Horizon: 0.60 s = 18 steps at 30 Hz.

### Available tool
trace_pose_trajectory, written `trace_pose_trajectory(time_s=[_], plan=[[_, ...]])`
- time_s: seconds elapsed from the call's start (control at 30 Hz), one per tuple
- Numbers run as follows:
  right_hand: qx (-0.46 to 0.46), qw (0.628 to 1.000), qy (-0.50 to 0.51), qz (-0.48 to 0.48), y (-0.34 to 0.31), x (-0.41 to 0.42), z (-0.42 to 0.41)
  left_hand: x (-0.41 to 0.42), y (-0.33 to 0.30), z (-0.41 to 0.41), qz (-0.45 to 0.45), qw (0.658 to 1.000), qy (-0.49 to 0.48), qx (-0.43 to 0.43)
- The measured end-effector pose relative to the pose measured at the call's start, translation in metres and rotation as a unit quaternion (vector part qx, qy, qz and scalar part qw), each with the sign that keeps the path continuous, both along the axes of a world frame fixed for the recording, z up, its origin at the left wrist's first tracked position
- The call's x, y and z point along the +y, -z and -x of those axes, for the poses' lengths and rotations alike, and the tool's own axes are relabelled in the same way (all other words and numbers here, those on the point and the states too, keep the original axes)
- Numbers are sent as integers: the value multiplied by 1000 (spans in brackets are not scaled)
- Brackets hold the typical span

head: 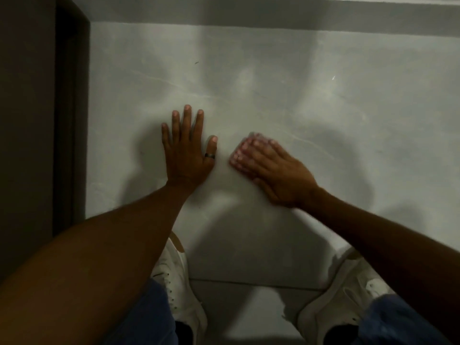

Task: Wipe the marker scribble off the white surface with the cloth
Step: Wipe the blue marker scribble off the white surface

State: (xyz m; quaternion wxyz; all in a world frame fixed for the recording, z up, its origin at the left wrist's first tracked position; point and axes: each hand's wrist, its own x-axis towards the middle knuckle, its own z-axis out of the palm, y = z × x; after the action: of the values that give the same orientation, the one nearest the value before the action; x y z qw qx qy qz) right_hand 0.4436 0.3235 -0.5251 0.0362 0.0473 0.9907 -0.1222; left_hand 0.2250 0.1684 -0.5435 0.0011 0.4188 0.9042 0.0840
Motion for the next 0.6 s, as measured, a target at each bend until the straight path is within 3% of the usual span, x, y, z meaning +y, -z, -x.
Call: trace_pose_trajectory(time_s=[0.13, 0.33, 0.47, 0.6], plan=[[-6, 986, 167, -2, -11, 40, 24, -2, 2, 1, -3, 1000, 0, 3], [-38, 918, 391, 54, -23, 83, 105, -2, 6, 2, 7, 1000, 0, 6], [-37, 923, 377, 68, -24, 85, 138, -2, 6, 2, 15, 1000, 2, 2], [-39, 964, 255, 57, -22, 59, 131, -5, 8, 5, 23, 1000, 4, -7]])
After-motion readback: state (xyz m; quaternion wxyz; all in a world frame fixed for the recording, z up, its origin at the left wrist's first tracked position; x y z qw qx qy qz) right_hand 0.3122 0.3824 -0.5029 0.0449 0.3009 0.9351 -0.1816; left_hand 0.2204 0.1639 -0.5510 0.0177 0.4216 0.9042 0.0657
